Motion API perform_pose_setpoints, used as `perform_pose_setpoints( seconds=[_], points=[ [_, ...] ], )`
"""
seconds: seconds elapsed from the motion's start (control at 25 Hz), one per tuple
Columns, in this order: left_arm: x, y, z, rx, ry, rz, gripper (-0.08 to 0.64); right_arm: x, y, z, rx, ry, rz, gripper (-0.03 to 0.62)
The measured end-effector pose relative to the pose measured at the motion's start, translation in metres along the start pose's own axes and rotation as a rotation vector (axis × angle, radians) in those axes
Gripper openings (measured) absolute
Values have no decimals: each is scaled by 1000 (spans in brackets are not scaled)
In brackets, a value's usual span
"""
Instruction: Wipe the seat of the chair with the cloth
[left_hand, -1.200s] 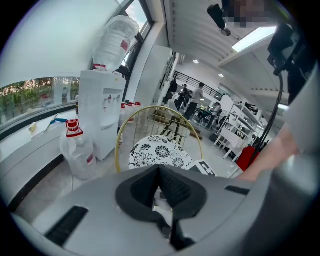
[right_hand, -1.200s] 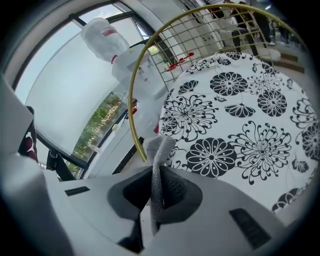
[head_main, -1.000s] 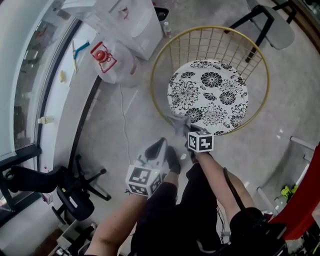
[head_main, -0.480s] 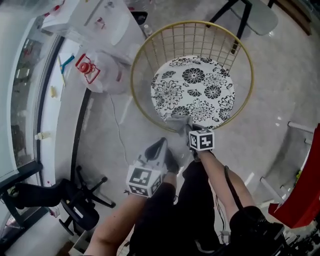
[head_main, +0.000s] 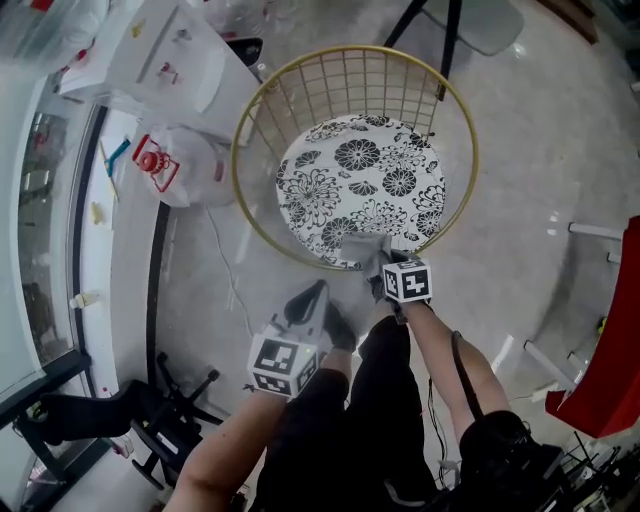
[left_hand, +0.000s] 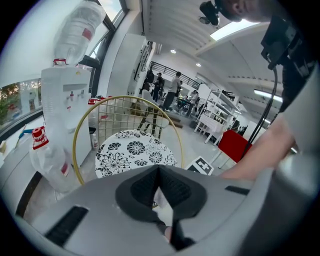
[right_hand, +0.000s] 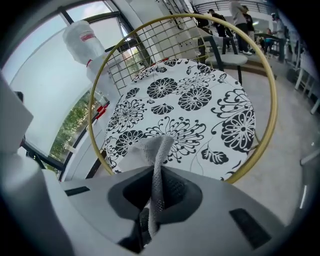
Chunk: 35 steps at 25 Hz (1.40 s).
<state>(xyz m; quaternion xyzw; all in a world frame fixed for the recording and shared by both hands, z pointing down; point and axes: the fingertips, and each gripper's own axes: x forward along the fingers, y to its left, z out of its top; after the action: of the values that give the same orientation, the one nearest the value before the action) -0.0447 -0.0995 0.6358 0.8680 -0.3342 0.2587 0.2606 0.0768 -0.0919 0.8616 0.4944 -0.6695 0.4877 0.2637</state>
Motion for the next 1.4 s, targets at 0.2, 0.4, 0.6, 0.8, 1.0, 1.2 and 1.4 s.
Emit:
perform_pose_setpoints(
  seconds=[0.2,0.4,0.6,0.8,1.0,1.2,1.4],
  points=[
    [8,-6,7,-4,6,-21,6,-17,-36,1,13,-7,-55,23],
    [14,-13,14,11,6,-39,6,-36,-71,3,41,-26,-105,23],
    [19,-20,20,24,5,-54,6,-57,-107,0,76,-33,-170,23],
    [19,-22,27,33,2,-60,6,-75,-133,-1,107,-42,-221,23],
    [13,-24,35,43,-7,-61,6,-94,-147,2,141,-66,-260,23],
    [-4,-24,43,24,-29,-55,6,-118,-143,3,164,-88,-284,23],
    [-39,-23,58,-16,-56,-58,6,-165,-116,23,201,-161,-295,23]
  ],
)
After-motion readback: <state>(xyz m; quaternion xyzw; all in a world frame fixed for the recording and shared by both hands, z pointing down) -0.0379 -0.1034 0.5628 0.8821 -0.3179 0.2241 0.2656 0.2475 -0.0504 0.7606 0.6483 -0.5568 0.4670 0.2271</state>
